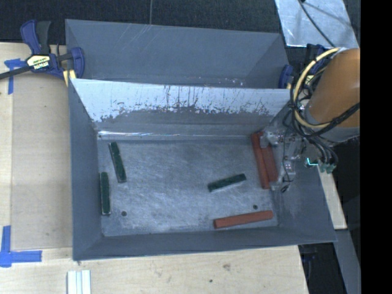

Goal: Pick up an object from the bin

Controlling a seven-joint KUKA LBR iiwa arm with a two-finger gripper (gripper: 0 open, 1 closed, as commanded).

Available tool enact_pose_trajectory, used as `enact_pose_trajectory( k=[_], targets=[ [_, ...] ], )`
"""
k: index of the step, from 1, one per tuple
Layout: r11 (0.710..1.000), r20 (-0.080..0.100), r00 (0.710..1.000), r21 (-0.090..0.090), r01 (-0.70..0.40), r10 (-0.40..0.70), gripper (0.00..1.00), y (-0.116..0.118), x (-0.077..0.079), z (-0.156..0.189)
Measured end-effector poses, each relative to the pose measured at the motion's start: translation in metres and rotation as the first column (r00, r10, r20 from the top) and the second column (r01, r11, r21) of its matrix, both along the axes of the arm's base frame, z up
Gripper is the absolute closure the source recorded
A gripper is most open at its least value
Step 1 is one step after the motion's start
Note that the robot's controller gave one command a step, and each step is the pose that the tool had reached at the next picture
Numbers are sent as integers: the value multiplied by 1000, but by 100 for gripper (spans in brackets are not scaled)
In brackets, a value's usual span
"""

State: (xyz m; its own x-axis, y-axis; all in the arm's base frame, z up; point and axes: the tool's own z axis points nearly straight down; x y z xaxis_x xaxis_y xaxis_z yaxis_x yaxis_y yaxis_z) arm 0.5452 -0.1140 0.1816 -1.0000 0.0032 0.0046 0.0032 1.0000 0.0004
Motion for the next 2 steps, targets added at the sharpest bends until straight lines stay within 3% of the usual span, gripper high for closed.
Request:
enact_pose_trajectory(
  k=[1,2],
  targets=[
    [1000,2,1000,0,25,-25,0,42,-11,-115],
    [1000,13,1000,-1,25,-25,100,41,-7,-110]
  ],
)
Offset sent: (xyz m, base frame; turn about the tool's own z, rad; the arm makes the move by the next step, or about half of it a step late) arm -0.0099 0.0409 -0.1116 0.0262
